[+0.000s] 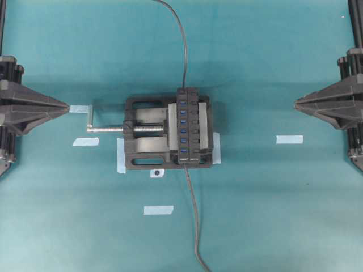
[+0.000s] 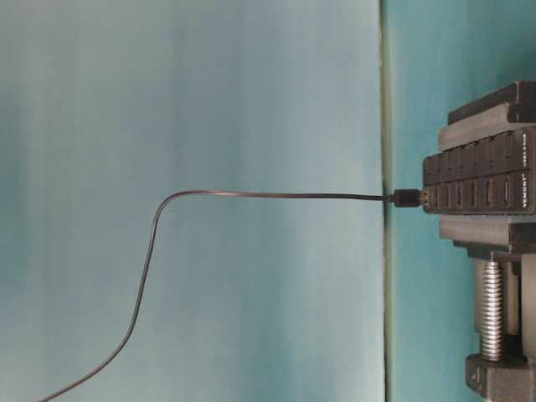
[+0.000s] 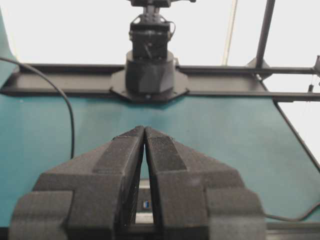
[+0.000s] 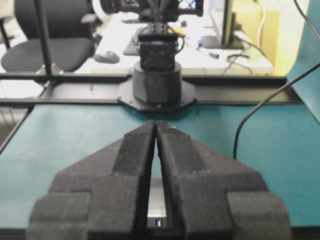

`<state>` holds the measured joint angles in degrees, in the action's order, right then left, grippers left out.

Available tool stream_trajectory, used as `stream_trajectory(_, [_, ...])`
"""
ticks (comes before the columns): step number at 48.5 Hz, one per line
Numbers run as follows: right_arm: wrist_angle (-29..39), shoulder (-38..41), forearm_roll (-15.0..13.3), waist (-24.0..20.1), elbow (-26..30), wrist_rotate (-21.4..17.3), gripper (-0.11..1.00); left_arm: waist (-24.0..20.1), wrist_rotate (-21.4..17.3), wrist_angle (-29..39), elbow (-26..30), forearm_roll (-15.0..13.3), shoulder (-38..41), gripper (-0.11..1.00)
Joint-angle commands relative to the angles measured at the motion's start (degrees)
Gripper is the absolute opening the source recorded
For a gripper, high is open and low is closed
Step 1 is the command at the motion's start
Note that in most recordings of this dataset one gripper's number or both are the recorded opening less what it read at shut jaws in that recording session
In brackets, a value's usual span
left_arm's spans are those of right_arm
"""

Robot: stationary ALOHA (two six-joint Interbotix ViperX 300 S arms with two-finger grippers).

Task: Insert the USB into the second port from the front of the fixed hub.
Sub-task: 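Move the right gripper from rest toward the USB hub's plugged cable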

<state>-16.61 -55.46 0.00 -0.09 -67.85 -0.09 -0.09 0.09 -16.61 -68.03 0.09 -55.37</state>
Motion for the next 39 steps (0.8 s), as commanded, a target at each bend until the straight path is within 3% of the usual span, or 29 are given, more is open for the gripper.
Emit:
stream_trajectory(1, [-0.4, 0.6, 0.2, 0.2, 0.7, -0.4, 0.16, 0.9, 1.1, -0.4, 0.3, 0.3, 0.0, 0.13])
stream_trajectory(6, [1.0, 0.3, 1.8, 0.3, 0.3, -1.8, 0.04, 1.1, 1.7, -0.4, -0.3, 0.3, -0.4, 0.01])
stream_trajectory(9, [2.4, 0.1, 1.9, 0.3, 0.1, -3.3, 0.0, 1.1, 1.8, -0.4, -0.3, 0.3, -0.3, 0.0])
stream_trajectory(17, [7.5, 0.1, 1.9, 0.6, 0.5, -5.2, -0.01, 1.1, 1.8, 1.1, 0.0, 0.3, 0.6, 0.0])
stream_trajectory(29, [21.1, 1.8, 1.8, 4.2, 4.9, -5.2, -0.01, 1.1, 1.8, 12.3, 2.1, 0.3, 2.7, 0.0])
stream_trajectory(39, [27.5, 4.7, 0.3, 8.2, 8.2, -5.1, -0.01, 1.1, 1.6, 13.4, 2.3, 0.4, 2.6, 0.0])
